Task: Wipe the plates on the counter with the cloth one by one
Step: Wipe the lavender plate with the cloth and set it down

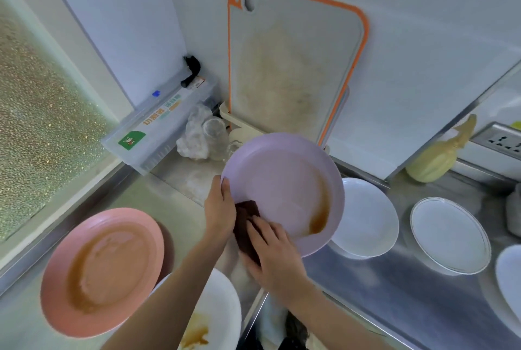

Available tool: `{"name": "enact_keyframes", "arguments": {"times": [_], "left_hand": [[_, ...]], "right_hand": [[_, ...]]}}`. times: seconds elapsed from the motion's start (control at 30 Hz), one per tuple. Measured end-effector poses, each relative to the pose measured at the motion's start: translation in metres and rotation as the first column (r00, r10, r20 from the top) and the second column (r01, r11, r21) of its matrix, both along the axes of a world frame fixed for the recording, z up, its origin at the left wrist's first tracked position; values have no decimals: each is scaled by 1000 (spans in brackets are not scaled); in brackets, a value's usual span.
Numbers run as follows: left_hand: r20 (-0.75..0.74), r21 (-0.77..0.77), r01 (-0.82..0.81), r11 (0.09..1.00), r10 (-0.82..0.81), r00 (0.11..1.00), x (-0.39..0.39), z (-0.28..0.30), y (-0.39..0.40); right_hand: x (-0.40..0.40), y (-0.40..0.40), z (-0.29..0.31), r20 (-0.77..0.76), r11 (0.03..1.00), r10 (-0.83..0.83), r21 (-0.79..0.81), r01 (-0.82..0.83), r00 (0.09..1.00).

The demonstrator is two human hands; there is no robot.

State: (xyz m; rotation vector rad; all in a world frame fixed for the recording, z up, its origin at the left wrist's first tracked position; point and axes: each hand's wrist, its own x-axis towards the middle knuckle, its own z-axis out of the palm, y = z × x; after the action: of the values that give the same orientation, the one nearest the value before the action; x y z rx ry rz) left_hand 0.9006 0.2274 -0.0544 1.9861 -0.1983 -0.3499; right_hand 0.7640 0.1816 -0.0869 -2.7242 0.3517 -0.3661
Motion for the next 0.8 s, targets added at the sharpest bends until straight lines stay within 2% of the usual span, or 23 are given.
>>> {"name": "enact_keyframes", "arguments": {"times": [0.13, 0.23, 0.33, 0.4, 0.5, 0.7, 0.8], "left_hand": [[30, -9, 16, 1000, -16, 999, 2, 16, -13], [78, 24, 77, 997, -79, 994, 9, 29, -23], [140, 50, 117, 992, -123, 982, 20, 37, -27], [166, 56, 114, 992, -121, 979, 24, 39, -29], [180, 85, 55, 995, -70, 981, 22, 39, -32], [211, 146, 33, 989, -64, 975, 11, 31, -39], [209, 185, 65, 981, -104, 973, 11, 30, -40]], "right_hand": [[-19, -34, 3, 83, 990, 91, -116, -81, 992], [-33, -61, 6, 83, 972, 131, -204, -112, 988], [-47, -88, 8, 64, 962, 116, -257, -96, 991], [-51, -100, 10, 35, 961, 43, -274, -32, 998], [-48, -91, 8, 53, 972, -79, -219, 89, 995], [-16, -28, 9, 96, 985, -154, 94, 145, 983], [-8, -19, 10, 118, 986, -163, 49, 158, 979]]}}
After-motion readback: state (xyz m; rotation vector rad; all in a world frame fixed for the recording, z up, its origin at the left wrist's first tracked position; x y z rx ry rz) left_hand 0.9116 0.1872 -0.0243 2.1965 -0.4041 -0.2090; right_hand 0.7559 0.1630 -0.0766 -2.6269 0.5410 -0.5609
